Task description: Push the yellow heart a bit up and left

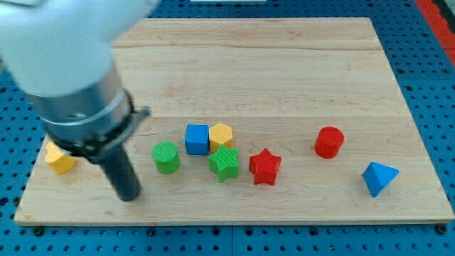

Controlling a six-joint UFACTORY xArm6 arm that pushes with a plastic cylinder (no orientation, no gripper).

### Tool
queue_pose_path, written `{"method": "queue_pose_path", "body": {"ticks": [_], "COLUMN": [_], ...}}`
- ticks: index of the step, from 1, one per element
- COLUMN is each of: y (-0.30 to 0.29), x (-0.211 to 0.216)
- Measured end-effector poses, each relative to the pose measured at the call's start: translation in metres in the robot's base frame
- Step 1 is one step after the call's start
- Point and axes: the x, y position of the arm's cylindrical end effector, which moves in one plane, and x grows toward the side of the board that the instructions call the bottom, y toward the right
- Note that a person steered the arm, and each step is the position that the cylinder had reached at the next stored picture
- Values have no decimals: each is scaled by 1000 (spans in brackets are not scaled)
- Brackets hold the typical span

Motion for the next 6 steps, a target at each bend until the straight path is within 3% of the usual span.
{"method": "queue_pose_path", "body": {"ticks": [1,2,3,4,5,6], "y": [12,68,28,-80,-123,-91], "x": [-31,-29,9,20,-7,-41]}}
